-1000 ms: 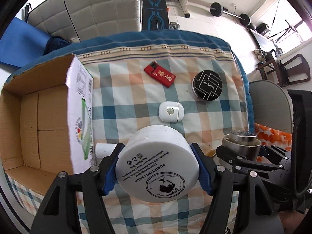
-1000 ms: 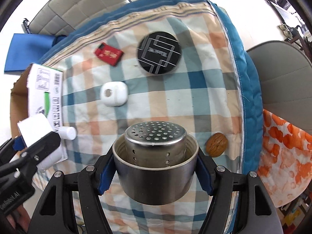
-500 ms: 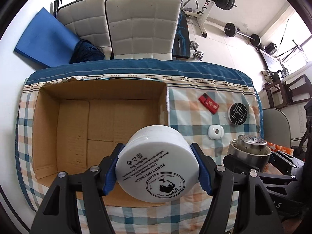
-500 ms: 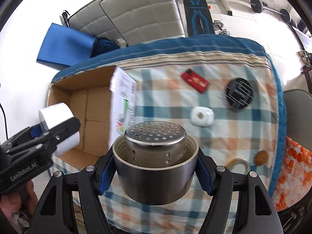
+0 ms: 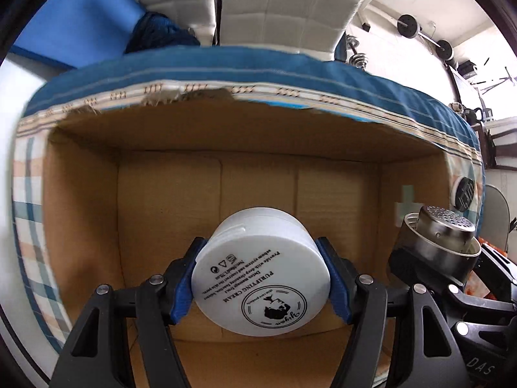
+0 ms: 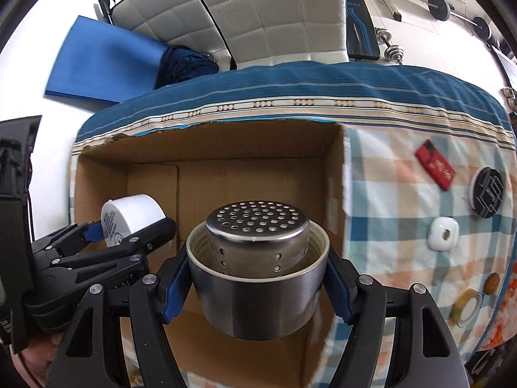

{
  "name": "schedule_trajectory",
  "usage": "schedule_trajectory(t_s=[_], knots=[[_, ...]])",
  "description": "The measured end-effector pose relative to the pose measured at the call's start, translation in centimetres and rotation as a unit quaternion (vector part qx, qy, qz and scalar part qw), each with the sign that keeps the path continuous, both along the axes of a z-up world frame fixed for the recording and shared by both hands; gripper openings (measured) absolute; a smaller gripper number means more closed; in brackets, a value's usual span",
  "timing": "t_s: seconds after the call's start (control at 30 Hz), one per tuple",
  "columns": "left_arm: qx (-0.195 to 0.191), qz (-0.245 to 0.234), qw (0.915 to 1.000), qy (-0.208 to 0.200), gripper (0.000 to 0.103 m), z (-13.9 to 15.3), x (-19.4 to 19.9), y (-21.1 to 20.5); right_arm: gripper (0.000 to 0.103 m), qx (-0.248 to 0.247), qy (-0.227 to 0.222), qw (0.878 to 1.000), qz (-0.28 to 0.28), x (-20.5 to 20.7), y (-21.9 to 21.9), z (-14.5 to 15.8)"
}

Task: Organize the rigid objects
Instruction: 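Carry the cream jar and steel canister over the cardboard box with both tools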

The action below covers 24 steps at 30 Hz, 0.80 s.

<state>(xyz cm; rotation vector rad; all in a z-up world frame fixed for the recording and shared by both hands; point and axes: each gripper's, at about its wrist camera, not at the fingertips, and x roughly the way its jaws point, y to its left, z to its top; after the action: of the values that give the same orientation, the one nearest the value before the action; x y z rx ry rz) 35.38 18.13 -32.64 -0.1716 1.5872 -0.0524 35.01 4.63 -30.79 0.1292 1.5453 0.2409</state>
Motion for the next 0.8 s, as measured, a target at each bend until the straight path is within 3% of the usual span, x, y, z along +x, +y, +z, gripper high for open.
schedule_trajectory(t_s=[0.2,0.4,0.8], knots=[[-0.036,0.014,0.9985,0.038,0.066,-3.8,1.2,2.1,0.073,-0.035,0.026,0.999,-0.004,1.2,2.1,-4.5],[-0.048,0.023,0.9968,0.059,0.066,-6.0,1.9,2.8,0.074,-0.079,0.031,0.996,0.013,1.8,4.0,-5.7],[-0.058,0.048,0.9942,0.076,0.066,-6.8,1.7,4.4,0.074,-0.057,0.083,0.995,0.002,3.8,4.0,-8.0]])
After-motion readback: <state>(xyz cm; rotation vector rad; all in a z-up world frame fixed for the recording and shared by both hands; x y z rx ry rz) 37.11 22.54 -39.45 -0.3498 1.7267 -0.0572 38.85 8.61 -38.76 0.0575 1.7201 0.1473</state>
